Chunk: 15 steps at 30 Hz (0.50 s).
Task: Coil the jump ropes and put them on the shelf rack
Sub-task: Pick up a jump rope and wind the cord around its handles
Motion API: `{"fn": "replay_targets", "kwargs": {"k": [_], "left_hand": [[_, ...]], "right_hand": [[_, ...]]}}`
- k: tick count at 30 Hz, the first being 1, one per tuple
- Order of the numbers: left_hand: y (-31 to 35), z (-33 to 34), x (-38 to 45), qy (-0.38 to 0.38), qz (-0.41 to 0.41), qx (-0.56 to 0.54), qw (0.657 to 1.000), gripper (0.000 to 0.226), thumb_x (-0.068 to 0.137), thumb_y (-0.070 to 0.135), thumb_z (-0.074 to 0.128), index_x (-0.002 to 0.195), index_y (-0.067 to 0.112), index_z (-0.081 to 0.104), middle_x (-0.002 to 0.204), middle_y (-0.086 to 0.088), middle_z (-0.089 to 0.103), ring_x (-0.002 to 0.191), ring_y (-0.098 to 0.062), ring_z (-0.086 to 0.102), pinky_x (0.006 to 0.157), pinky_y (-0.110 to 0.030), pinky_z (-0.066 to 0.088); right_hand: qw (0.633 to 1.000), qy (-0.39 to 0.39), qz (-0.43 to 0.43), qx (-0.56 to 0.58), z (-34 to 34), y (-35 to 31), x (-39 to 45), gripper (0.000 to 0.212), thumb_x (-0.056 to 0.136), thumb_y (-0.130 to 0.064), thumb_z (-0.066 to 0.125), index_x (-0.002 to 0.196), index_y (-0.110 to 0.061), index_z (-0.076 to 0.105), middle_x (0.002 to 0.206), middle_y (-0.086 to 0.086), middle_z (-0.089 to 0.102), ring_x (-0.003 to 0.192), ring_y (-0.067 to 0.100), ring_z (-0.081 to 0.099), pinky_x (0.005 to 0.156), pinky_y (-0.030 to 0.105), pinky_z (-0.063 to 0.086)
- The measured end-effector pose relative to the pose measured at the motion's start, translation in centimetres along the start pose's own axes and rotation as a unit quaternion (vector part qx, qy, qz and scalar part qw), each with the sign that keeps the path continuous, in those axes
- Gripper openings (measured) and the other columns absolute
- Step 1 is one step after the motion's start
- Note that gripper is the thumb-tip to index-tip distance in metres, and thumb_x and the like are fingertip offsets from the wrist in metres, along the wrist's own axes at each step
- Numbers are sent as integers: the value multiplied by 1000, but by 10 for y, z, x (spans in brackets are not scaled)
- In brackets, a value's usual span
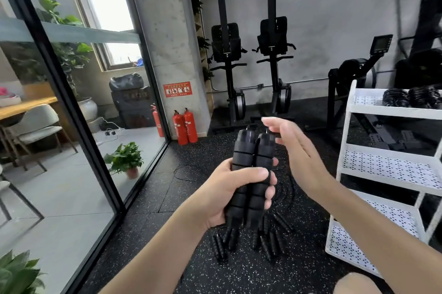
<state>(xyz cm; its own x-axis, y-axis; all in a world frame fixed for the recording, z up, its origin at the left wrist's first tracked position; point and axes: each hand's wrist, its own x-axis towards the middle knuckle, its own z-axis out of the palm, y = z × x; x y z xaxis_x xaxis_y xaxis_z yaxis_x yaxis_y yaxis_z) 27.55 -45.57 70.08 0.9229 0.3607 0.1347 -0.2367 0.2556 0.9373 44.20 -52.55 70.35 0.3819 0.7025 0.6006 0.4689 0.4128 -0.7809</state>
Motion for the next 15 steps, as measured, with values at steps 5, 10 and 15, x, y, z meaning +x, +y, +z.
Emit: {"fn": "replay_targets", "kwargs": {"k": [5, 10, 15], "left_hand": [[17, -9, 16, -31, 7, 56, 998, 40, 79, 2, 67, 119, -3, 66, 98, -19, 63, 78, -23, 58, 75, -36, 51], [19, -27, 22, -35, -9, 29, 999, 30, 86, -1, 63, 116, -1, 62, 97, -20, 62, 83, -31, 63, 79, -47, 55], [22, -38, 29, 21, -10, 45, 999, 26, 83, -6, 58, 109, 0, 61, 85, -15, 56, 67, -22, 52, 63, -36, 48]], "right_hand": [[963, -78, 117, 231, 20, -15, 31, 50, 111, -34, 28, 113, -1, 65, 67, -4, 67, 46, 0, 57, 49, 10, 43], [975, -80, 103, 182, 36, 9, 39, 50, 108, -42, 36, 72, -10, 49, 47, -4, 39, 41, 11, 39, 45, 22, 35], [986, -84, -31, -139, 32, 29, 33, 32, 110, -29, 35, 89, -34, 58, 61, -11, 53, 57, 5, 49, 59, 23, 42]]}}
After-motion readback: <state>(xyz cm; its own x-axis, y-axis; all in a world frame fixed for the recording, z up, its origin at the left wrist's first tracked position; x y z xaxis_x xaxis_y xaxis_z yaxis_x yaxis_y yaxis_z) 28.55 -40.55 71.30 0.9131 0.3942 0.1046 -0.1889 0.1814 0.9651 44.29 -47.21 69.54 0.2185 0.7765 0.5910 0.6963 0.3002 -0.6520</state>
